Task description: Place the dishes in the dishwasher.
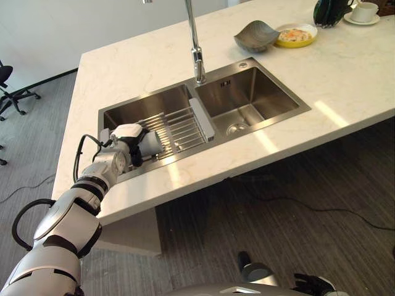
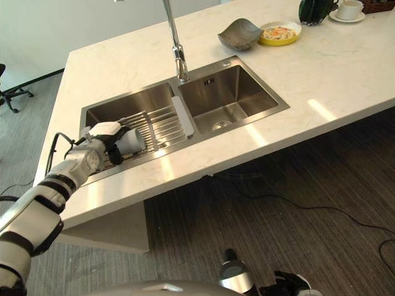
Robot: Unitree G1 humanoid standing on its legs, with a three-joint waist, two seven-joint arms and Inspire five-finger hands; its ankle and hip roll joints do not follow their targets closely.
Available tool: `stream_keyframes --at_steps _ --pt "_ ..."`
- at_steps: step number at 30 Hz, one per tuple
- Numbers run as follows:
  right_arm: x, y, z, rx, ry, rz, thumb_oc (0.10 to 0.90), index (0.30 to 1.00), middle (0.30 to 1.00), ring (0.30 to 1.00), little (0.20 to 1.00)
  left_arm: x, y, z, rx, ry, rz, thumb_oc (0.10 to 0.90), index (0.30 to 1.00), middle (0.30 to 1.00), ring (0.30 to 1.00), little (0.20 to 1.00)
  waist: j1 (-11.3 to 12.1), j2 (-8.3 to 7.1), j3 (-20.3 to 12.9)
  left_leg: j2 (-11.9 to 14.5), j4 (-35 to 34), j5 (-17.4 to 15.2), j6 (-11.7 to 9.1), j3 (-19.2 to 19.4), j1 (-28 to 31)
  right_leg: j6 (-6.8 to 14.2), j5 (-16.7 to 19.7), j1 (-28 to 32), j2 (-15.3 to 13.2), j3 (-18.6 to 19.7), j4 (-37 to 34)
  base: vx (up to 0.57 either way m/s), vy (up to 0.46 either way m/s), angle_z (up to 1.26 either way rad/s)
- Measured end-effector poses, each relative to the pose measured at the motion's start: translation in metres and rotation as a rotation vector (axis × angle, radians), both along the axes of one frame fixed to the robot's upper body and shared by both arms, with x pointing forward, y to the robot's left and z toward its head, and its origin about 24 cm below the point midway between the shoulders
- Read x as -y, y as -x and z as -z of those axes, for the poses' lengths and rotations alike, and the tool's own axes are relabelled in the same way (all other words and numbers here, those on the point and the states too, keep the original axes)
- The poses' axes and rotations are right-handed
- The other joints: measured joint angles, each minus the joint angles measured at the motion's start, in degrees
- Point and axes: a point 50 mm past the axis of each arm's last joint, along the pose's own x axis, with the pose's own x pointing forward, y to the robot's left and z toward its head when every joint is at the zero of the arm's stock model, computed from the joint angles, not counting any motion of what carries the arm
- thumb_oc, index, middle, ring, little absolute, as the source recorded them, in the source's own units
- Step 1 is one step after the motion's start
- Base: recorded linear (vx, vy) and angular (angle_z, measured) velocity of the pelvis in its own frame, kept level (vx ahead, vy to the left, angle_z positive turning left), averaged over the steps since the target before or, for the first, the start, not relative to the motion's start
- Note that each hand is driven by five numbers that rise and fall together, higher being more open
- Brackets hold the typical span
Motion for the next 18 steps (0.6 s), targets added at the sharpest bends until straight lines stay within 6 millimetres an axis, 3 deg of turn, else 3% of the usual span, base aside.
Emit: stream_keyframes --at_steps 8,14,15,16,18 --pt "0.0 0.004 0.001 -0.023 0.0 0.012 0.8 0.9 0.9 0.9 0.9 0.004 -0.003 -0.005 0.009 0.011 0.011 0.4 0.3 0.3 0.3 0.3 0.89 -0.34 0.03 0.3 0.0 -0.49 -0.08 -0.05 0.11 0.0 0.0 -0.1 0.08 -0.05 0.81 0.0 0.0 0.0" --pt "-0.005 0.002 0.003 -0.021 -0.012 0.013 0.8 0.9 0.9 0.9 0.9 0.012 -0.005 -0.012 0.065 0.036 0.048 0.4 0.3 0.3 0.3 0.3 1.74 -2.04 -0.38 0.32 0.0 -0.55 -0.1 -0.17 0.09 -0.12 -0.08 0.0 0.05 -0.21 1.04 0.0 -0.007 -0.01" --pt "-0.009 -0.002 0.003 0.005 -0.018 0.013 0.8 0.9 0.9 0.9 0.9 0.018 0.011 -0.03 0.228 0.177 0.086 0.4 0.3 0.3 0.3 0.3 1.66 -2.45 0.0 0.43 -0.01 -0.68 -0.3 -0.54 -0.15 -0.26 -0.09 -0.58 0.18 -0.01 1.26 0.04 -0.021 0.07" --pt "-0.015 0.008 0.007 -0.003 -0.027 0.034 0.8 0.9 0.9 0.9 0.9 0.036 0.027 -0.051 0.438 0.388 0.189 0.4 0.3 0.3 0.3 0.3 1.73 -3.61 0.51 0.42 0.01 -0.46 -0.38 -1.13 -0.26 -0.97 0.41 -0.15 0.2 -0.62 0.89 0.03 -0.029 0.25" --pt "-0.023 0.023 0.012 -0.051 -0.038 0.054 0.8 0.9 0.9 0.9 0.9 0.079 0.034 -0.077 0.696 0.672 0.32 0.4 0.3 0.3 0.3 0.3 4.51 -5.43 -0.25 0.32 0.02 -0.4 -0.28 -2.4 0.28 -1.48 -0.06 0.81 0.14 -1.82 1.05 0.03 -0.023 0.31"
